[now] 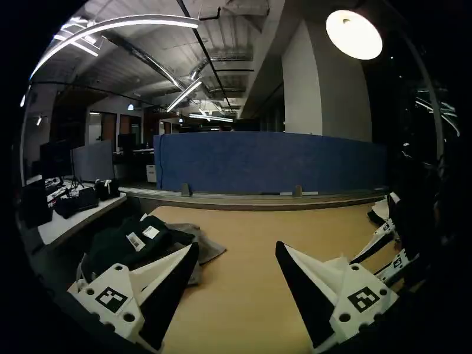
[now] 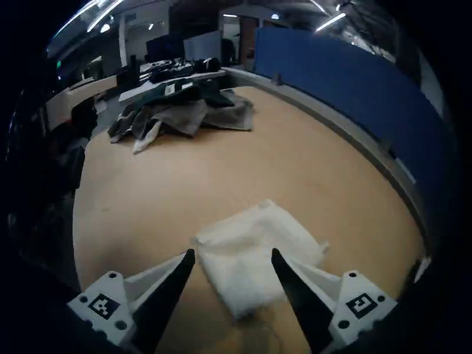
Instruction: Fold towel
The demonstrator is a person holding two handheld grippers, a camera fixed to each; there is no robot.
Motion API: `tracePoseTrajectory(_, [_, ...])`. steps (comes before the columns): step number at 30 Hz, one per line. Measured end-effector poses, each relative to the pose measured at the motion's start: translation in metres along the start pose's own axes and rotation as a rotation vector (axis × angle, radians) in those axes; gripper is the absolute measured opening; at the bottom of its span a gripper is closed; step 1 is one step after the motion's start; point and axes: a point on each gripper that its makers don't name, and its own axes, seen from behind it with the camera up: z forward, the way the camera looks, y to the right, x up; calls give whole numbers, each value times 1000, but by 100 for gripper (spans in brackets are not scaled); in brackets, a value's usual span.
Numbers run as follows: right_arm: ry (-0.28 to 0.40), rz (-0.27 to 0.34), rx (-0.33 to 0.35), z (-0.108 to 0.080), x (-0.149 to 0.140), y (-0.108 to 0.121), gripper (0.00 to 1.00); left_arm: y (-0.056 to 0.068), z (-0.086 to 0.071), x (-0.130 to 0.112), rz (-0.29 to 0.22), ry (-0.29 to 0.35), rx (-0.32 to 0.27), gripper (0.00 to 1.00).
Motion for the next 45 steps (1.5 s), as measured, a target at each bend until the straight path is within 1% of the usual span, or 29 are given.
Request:
tracePoseTrajectory(3, [-4, 28, -42, -10, -14, 13, 100, 3, 2, 2, 2, 2, -4, 96])
tracePoseTrajectory(8, [-8, 66, -61, -18, -30, 18, 100, 5, 5, 3, 2, 4, -6, 96])
tracePoseTrajectory(12, [-12, 75, -75, -20, -36, 19, 100, 4, 6, 4, 0, 4, -4, 96])
tracePoseTrajectory(18, [-44, 92, -106, -18, -53, 21, 100, 4, 5, 5, 3, 6, -1, 96])
tracePoseTrajectory(23, [-74, 116, -115, -11, -71, 18, 100, 5, 4, 6, 3, 6, -2, 96])
tracePoseTrajectory(27, [-95, 123, -119, -7, -83, 16, 100, 5, 4, 5, 2, 7, 0, 96])
tracePoseTrajectory(31, [-111, 126, -122, -5, -91, 14, 93, 5, 3, 5, 2, 7, 0, 96])
tracePoseTrajectory(34, [-121, 130, -118, -3, -95, 12, 83, 6, 3, 5, 2, 6, 0, 96])
tracePoseTrajectory(38, [-134, 138, -110, 0, -99, 9, 66, 7, 4, 5, 2, 7, -3, 96])
tracePoseTrajectory(45, [-141, 171, -85, 5, -103, 3, 49, 6, 4, 5, 3, 9, -2, 96])
